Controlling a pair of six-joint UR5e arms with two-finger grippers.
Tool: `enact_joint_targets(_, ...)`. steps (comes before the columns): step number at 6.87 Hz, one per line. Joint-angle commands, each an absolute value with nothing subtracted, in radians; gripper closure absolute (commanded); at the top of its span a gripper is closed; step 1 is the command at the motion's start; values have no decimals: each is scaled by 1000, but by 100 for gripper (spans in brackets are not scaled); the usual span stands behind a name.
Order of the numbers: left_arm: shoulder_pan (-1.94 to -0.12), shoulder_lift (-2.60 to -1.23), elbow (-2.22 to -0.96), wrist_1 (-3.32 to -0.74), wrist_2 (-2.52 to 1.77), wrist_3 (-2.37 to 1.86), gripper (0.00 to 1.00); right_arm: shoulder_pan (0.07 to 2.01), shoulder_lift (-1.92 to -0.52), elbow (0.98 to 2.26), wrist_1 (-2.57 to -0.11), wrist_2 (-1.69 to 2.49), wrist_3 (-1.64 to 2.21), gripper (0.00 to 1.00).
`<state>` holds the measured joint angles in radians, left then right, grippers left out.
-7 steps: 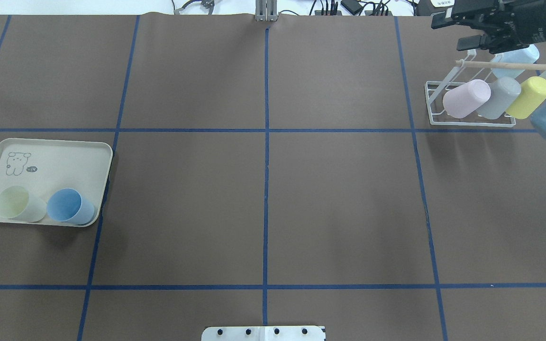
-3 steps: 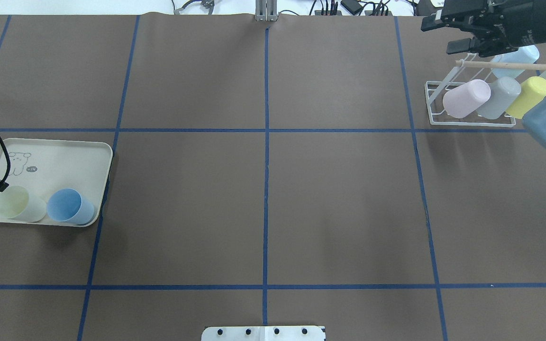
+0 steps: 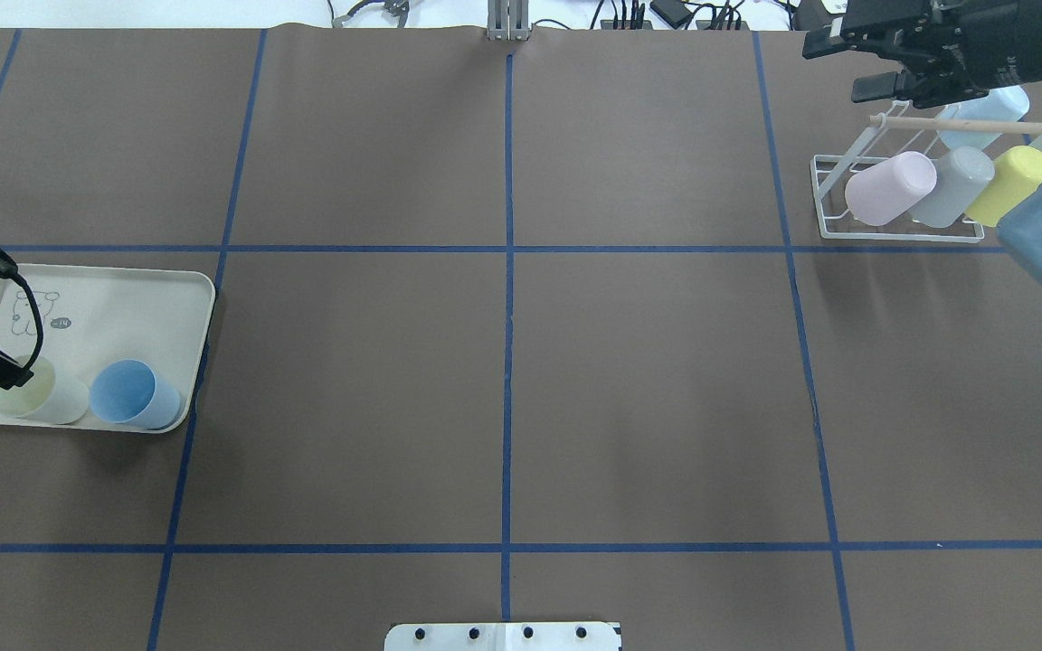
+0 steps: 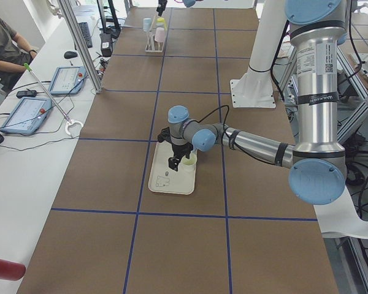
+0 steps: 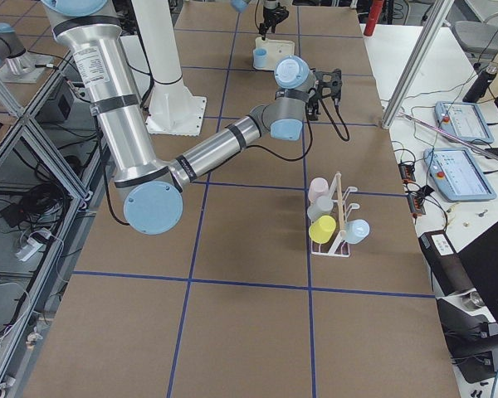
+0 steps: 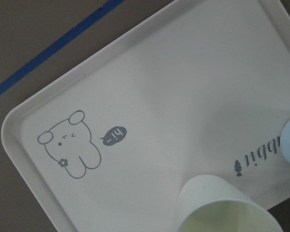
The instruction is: Transfer IKEA cup to right arm and place on rack
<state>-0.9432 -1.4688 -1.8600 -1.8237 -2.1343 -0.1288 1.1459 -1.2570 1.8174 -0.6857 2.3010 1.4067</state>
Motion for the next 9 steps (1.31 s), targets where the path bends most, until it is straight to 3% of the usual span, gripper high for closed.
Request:
enact_joint_targets(1,-937,-1471,-1842,-1825,-2145,-126,25,1146,-1256,1819,-686,2301,1407,0)
enact_joint_targets(2,-930,-1471,-1842,-1825,-2146,-127,31,1146,-1256,1819,-687,2301,1407,0)
enact_joint_targets(3,-928,-1471,-1842,-1825,-2160,-126,44,1146,-1256,1819,-686,2301,1407,0)
enact_joint_targets(4,-928,-1471,-1844,-1825,-2164,-126,63,1146,-1256,1821,-686,2301,1408,0)
enact_joint_targets(5,-928,-1470,-1847,-1825,-2164,-126,93,1146,-1256,1821,-686,2301,1407,0)
enact_joint_targets(6,-930,-1465,-1856,-1821,-2167,-127,100,1146,-1252,1818,-687,2301,1407,0)
enact_joint_targets(9,-1022,-1422,-1931,-1804,-2171,-138,100,1146,-1250,1819,-686,2301,1408,0)
